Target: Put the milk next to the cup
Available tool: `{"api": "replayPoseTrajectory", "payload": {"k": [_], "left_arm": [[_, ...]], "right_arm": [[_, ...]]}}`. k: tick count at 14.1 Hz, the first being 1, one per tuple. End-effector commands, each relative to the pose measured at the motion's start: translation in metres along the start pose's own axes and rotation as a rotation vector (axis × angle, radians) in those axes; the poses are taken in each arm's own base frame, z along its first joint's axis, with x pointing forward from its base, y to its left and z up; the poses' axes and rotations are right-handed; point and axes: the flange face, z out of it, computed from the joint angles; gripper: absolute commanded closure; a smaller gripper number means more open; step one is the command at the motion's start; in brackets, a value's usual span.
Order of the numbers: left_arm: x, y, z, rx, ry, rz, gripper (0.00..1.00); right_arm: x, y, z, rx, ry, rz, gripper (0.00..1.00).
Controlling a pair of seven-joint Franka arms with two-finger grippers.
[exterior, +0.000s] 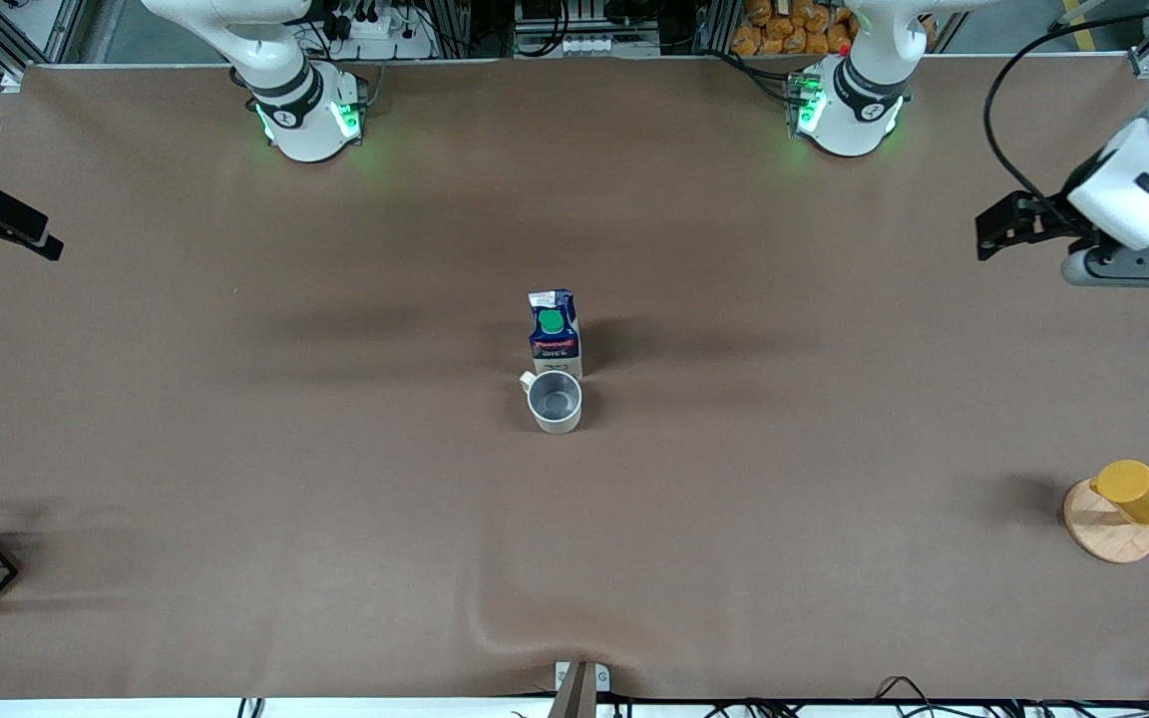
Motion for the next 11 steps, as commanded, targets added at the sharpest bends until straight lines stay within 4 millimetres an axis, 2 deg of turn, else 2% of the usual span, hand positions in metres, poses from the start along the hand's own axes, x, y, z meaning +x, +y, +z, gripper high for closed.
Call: {"api": "replayPoseTrajectory", "payload": {"k": [1,4,8,11], "left_arm": [[-0.005,-0.011,-0.012,-0.023,0.032,-0.003,0.0],[0.005,-0.022,-0.006,-0.025,0.025,-0.026,0.0],[0.006,-0.022,-0.022,-0.03,0.059,-0.025,0.0],[0.006,-0.021,-0.024,-0.032,0.062,-0.015,0.0]], "right_arm": [[0.001,-0.002,-0.004,-0.013,-0.003,0.011,0.0],[0.001,-0.002,-0.003,-0.013,-0.005,0.01,0.0],[0.001,-0.003,-0.003,-0.012,-0.005,0.01,0.0],[0.001,-0.003,-0.003,-0.012,-0.006,0.008,0.0]]}}
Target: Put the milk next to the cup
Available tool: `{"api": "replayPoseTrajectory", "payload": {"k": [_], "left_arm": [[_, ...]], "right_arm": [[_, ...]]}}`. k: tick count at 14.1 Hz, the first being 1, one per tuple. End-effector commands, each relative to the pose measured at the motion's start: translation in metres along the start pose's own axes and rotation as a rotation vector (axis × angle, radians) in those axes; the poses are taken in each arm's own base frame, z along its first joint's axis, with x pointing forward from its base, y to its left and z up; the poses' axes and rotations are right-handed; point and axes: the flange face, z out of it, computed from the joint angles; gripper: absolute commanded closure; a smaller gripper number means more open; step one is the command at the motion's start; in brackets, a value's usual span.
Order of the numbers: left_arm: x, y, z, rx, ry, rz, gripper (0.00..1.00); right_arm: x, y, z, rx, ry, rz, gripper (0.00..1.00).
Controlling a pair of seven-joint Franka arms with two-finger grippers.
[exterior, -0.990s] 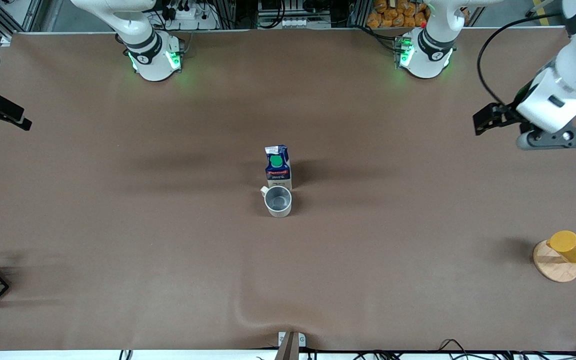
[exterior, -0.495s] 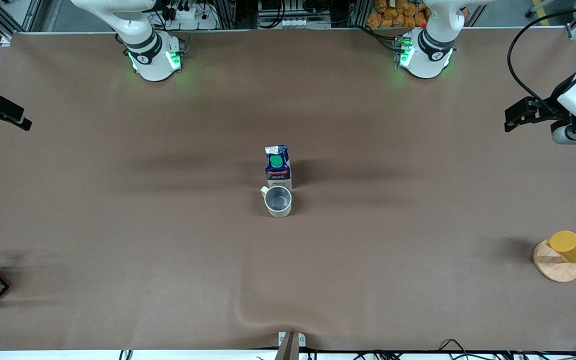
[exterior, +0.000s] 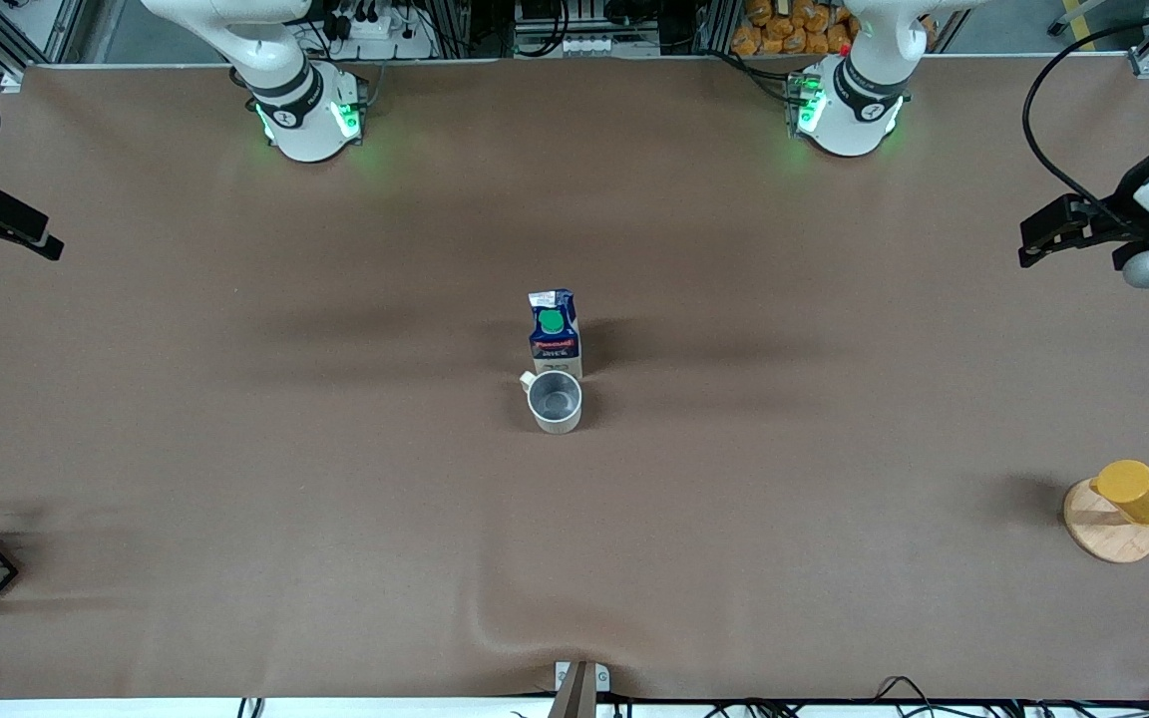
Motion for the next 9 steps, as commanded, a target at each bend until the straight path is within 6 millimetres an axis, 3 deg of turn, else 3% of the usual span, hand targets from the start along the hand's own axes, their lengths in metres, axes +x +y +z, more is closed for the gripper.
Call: {"api": "replayPoseTrajectory", "payload": {"k": [1,9], "left_arm": [[0.0025,-0.0002,-0.0076,-0.028,0.013,0.013,0.0],[0.0025,0.0043,-0.0078,-0.038,0.013,0.019,0.0]], "right_arm": [[0.0013,-0.0032,-0.0033,-0.01,-0.004,0.009,0.0],[0.0013,-0.0033,-0.0026,-0.009,-0.006,0.009,0.0]]}}
